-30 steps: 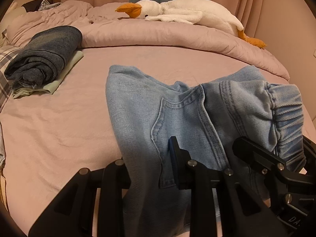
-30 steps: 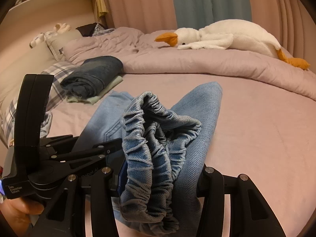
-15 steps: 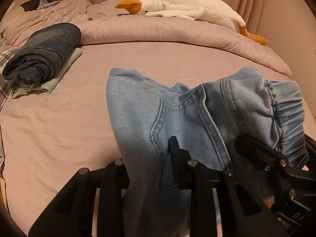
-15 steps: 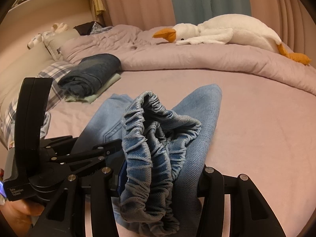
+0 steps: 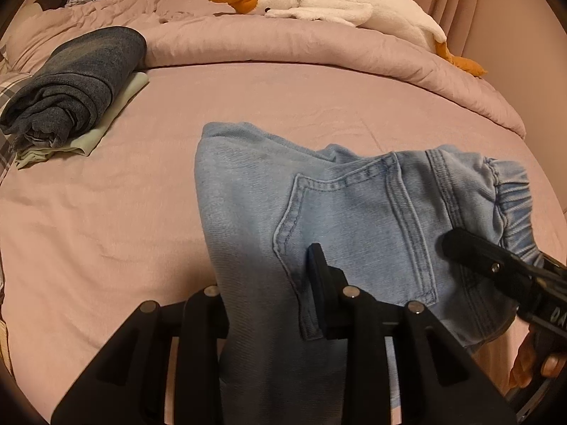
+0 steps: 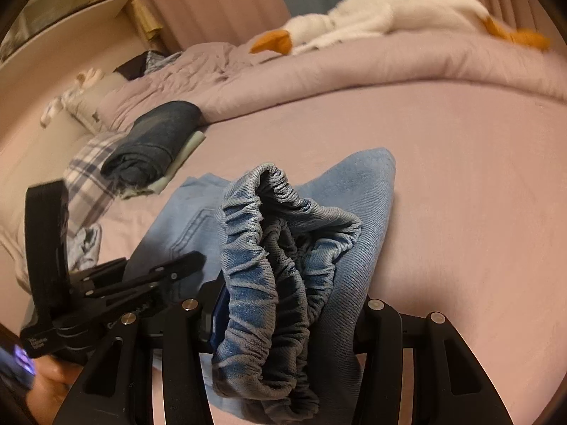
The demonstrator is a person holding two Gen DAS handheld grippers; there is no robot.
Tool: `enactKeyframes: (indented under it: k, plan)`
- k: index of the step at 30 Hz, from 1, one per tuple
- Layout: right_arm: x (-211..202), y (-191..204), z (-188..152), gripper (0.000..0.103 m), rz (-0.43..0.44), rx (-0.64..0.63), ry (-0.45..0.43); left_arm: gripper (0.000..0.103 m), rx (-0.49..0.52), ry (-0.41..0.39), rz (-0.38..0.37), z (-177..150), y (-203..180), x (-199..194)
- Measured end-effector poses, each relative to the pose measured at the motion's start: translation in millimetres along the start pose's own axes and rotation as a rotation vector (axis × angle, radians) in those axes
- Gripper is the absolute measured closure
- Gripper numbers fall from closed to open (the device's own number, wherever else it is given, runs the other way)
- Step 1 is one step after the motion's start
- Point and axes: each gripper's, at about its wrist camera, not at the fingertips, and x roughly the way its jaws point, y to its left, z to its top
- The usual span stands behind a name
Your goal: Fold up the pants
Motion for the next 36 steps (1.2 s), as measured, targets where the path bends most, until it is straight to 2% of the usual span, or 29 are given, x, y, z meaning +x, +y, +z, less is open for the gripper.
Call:
enactKeyframes:
  k: [4,9,17,23,27,36]
  plan:
    - [4,-13,-3,0.052,0.034,0.062,0.021,0.070,0.004,0.004,-0.005,1,2,1]
    - [7,-17,-5,0.052,0.037,0.073,0.036,0.066,0.005,0.007,0.000,1,2,3]
    - [11,-24,-6,0.045,0.034,0.106,0.054,0.057,0.006,0.007,0.015,-1,5,8]
    - [12,-30,-6,0.041,0.042,0.132,0.057,0.047,0.012,0.001,0.044,-2,6,7]
    - [12,-29,-5,0.041,0.035,0.135,0.064,0.036,0.006,0.000,0.066,-4,11,7]
    - [10,-34,-2,0.040,0.038,0.168,0.080,0.034,-0.004,0.010,0.071,-8,13,0]
